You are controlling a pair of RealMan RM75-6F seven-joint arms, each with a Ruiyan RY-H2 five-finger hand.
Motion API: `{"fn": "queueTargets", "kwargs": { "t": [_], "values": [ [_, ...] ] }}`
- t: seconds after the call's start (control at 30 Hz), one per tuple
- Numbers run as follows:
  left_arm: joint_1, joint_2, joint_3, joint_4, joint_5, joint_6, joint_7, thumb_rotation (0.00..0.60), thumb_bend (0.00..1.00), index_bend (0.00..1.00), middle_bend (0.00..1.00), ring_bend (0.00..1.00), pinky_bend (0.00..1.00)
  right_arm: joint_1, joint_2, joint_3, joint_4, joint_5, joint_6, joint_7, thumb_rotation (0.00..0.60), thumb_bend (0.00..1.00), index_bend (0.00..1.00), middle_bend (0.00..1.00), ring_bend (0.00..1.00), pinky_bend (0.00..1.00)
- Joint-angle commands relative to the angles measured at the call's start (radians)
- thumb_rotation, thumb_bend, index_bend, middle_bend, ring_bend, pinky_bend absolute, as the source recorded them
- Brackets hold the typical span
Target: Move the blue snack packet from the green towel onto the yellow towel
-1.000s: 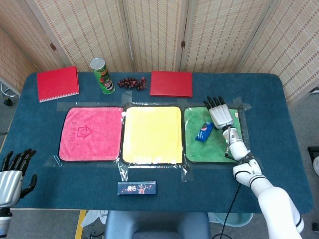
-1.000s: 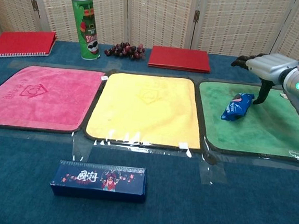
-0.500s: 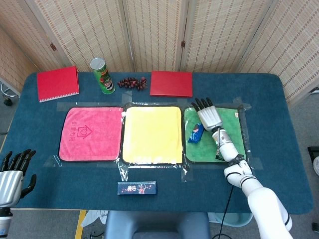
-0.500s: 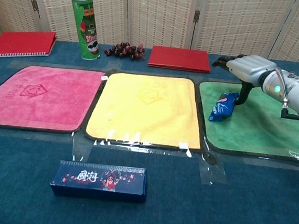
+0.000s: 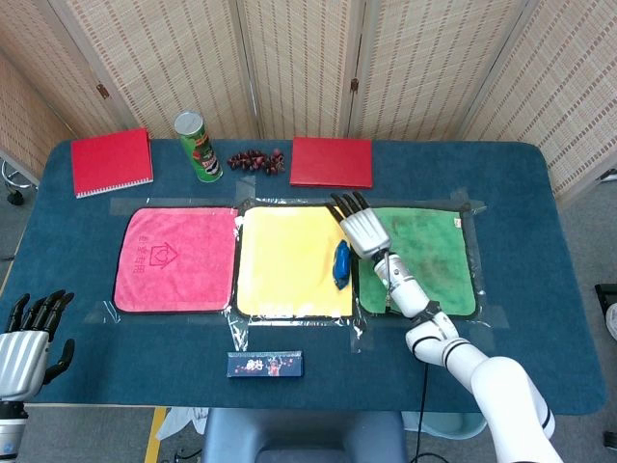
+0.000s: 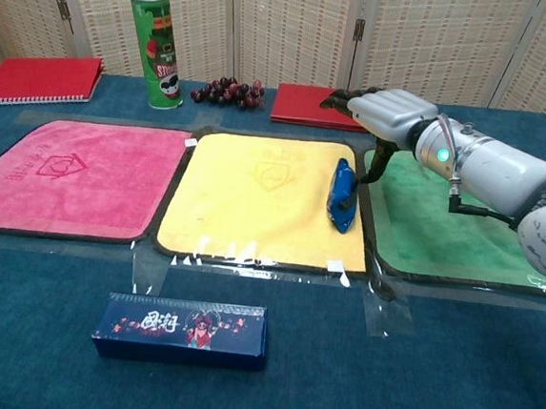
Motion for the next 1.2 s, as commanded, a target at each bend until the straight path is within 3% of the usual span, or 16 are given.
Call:
{"fn": "queueTargets", "kwargs": {
  "t": [0.03,0.2,0.43,0.63,0.93,1.2],
  "values": [
    [-0.002,-0.001,-0.001,0.003,-0.002,-0.003,-0.004,0.600,0.52,0.14,0.14,0.17,0.05,0.017,0.011,0.025,-0.055,0.023,0.001,-0.047,0.600,0.12,0.00,0.00,0.00,0.00],
    [-0.007,0.001,0.000,0.007,-0.002,-0.015,-0.011,0.600,0.52,0.14,0.14,0.17,0.05,-0.011,0.070,0.027,-0.163,0.044,0.012,-0.100,0.600,0.12,0.00,0.00,0.00,0.00],
    [-0.013,-0.007,0.002,0.007,0.008,-0.019,-0.012,0.600,0.52,0.14,0.14,0.17,0.05,-0.083,0.190,-0.032,-0.341,0.005,0.062,-0.120,0.600,0.12,0.00,0.00,0.00,0.00],
    [-0.016,0.002,-0.002,-0.001,0.016,-0.013,-0.011,0.600,0.52,0.14,0.14,0.17,0.05,-0.173,0.351,-0.063,-0.543,-0.019,0.170,-0.162,0.600,0.12,0.00,0.00,0.00,0.00],
    [-0.027,-0.003,-0.011,-0.004,0.011,-0.020,-0.017,0.600,0.52,0.14,0.14,0.17,0.05,-0.390,0.695,-0.122,-0.949,0.010,0.381,-0.307,0.600,0.12,0.00,0.00,0.00,0.00],
    [-0.031,-0.003,-0.020,-0.002,0.009,-0.014,-0.034,0.600,0.52,0.14,0.14,0.17,0.05,-0.608,0.848,-0.179,-1.093,-0.004,0.608,-0.213,0.600,0.12,0.00,0.00,0.00,0.00]
  ]
}}
